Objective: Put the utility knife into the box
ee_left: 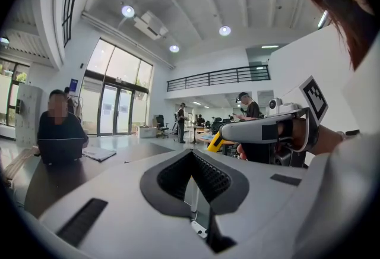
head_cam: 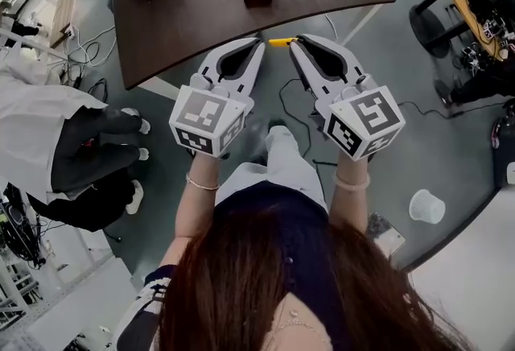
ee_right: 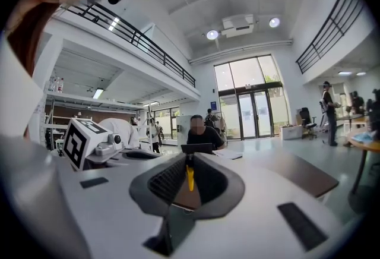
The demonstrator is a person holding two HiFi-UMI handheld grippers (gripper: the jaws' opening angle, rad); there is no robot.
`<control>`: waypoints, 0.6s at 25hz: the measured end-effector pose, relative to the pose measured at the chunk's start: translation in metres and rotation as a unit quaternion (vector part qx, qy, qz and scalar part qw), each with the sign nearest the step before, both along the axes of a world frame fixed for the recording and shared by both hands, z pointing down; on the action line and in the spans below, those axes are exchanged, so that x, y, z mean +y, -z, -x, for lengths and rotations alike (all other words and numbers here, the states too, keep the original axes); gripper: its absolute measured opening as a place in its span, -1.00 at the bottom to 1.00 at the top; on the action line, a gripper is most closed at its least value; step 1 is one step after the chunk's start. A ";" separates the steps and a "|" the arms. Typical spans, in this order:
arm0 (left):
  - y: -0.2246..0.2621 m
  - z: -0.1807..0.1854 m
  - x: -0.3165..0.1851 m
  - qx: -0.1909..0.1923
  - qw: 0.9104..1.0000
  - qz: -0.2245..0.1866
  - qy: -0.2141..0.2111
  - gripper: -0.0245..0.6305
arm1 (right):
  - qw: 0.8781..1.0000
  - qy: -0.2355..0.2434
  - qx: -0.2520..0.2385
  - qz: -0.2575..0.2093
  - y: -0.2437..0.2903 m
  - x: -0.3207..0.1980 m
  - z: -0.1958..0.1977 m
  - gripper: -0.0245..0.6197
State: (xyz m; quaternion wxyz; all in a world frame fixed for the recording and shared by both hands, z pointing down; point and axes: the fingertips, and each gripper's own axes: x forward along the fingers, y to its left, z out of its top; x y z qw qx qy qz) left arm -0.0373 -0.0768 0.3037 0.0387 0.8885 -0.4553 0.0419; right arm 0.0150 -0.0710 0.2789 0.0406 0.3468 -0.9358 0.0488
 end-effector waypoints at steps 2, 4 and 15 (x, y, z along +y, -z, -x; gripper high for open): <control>-0.002 -0.002 -0.027 0.000 1.000 0.003 0.001 -0.95 | 1.000 0.000 0.000 0.002 -0.002 -0.029 -0.001 -0.77; -0.003 -0.003 -0.056 -0.001 1.000 0.004 0.005 -0.95 | 1.000 0.004 -0.002 0.003 -0.003 -0.061 -0.001 -0.77; -0.006 -0.020 -0.183 -0.009 0.999 -0.005 0.047 -0.95 | 0.999 0.050 -0.008 -0.001 -0.009 -0.195 -0.012 -0.77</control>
